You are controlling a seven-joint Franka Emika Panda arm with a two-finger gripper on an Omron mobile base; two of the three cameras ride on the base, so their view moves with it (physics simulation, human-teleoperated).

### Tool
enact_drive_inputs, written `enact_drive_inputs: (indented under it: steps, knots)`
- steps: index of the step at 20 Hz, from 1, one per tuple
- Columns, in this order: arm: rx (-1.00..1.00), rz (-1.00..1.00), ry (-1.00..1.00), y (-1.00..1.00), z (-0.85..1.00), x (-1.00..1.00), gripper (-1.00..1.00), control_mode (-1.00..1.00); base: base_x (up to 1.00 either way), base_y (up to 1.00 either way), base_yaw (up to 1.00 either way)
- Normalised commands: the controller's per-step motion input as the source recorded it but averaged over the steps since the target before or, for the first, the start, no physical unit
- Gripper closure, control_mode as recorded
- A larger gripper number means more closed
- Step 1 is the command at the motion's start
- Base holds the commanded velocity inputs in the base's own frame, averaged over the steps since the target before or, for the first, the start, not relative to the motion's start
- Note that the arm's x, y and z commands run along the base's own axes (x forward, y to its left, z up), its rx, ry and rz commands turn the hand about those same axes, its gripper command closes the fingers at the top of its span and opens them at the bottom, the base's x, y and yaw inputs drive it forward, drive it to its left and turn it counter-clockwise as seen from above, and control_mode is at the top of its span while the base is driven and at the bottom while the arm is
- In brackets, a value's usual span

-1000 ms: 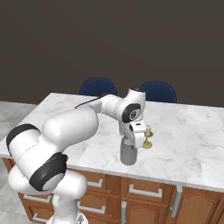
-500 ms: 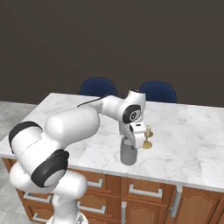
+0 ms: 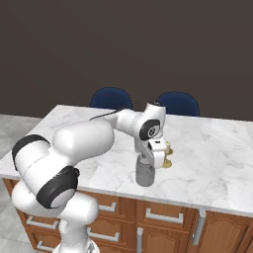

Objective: Pick the jar and candle from the dining table and place them in the open cabinet. Close the cabinet after placing the objects.

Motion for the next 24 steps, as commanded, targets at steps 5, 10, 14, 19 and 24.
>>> enact_drive_inputs:
  steps: [5, 10, 14, 19, 24]
  knots:
    - [0.0, 0.0, 0.0, -0.06, -0.03, 0.02, -1.0, -1.0, 0.0, 0.0, 0.0]
    - [0.0, 0.0, 0.0, -0.02, -0.06, 0.02, -1.0, -1.0, 0.0, 0.0, 0.0]
    - [0.0, 0.0, 0.0, 0.0, -0.11, 0.02, -1.0, -1.0, 0.0, 0.0, 0.0]
    - [0.0, 0.0, 0.0, 0.0, -0.11, 0.03, -1.0, -1.0, 0.0, 0.0, 0.0]
    - [0.0, 0.0, 0.0, 0.0, -0.09, 0.02, -1.0, -1.0, 0.0, 0.0, 0.0]
